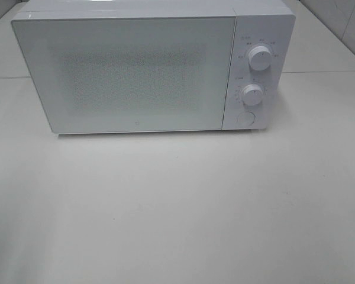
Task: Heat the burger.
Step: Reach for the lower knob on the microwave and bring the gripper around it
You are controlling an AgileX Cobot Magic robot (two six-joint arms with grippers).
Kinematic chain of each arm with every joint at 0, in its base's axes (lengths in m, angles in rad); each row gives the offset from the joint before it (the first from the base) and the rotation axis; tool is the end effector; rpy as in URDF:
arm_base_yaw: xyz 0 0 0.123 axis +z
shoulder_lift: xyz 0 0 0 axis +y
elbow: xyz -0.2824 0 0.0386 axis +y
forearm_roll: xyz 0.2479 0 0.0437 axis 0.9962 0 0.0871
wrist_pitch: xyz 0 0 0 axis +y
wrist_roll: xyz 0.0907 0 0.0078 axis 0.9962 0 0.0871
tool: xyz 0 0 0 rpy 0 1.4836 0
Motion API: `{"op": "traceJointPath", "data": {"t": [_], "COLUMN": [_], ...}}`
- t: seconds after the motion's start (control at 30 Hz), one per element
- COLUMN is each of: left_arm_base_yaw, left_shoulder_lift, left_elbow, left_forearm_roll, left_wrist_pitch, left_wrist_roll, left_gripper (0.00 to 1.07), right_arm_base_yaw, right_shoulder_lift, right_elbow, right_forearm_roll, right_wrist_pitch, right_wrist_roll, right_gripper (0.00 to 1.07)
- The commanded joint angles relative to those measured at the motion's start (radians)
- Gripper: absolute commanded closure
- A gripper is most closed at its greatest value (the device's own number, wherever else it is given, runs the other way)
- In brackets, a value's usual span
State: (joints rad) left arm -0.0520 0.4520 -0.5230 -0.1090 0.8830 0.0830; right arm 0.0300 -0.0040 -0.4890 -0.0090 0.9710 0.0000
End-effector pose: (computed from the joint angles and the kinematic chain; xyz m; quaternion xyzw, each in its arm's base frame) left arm 0.0745 -0.0115 0.2822 0.0472 0.9094 -0.0462 0.4107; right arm -0.0007 -0.0007 0.2815 -0.0125 0.8308 0.0038 0.5564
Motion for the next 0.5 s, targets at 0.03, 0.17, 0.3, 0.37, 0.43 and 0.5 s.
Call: {"op": "traceJointPath", "data": {"t": [0.03, 0.17, 0.3, 0.37, 0.43, 0.5], "left_arm_base_yaw": [0.003, 0.003, 0.003, 0.003, 0.003, 0.003], "left_shoulder_lift": [-0.099, -0.187, -0.250, -0.261, -0.295, -0.318], "left_elbow": [0.004, 0.004, -0.003, -0.006, -0.011, -0.013], "left_forearm_roll": [0.001, 0.006, 0.010, 0.010, 0.010, 0.010], "left_wrist_pitch": [-0.006, -0.004, 0.015, 0.022, 0.041, 0.046], "left_wrist_roll": [-0.035, -0.048, -0.058, -0.061, -0.061, -0.062], "left_gripper": [0.06, 0.06, 0.06, 0.06, 0.06, 0.06], "right_arm_base_yaw": [-0.005, -0.005, -0.005, -0.005, -0.005, -0.005], "right_shoulder_lift": [-0.029, -0.029, -0.029, -0.029, -0.029, -0.029], "right_elbow": [0.001, 0.001, 0.001, 0.001, 0.001, 0.001], "right_forearm_roll": [-0.004, -0.004, -0.004, -0.004, -0.004, -0.004], "right_wrist_pitch": [-0.006, -0.006, -0.006, -0.006, -0.006, -0.006], "right_wrist_roll": [0.000, 0.000, 0.000, 0.000, 0.000, 0.000], "right_gripper": [0.31, 0.31, 0.31, 0.31, 0.31, 0.31]}}
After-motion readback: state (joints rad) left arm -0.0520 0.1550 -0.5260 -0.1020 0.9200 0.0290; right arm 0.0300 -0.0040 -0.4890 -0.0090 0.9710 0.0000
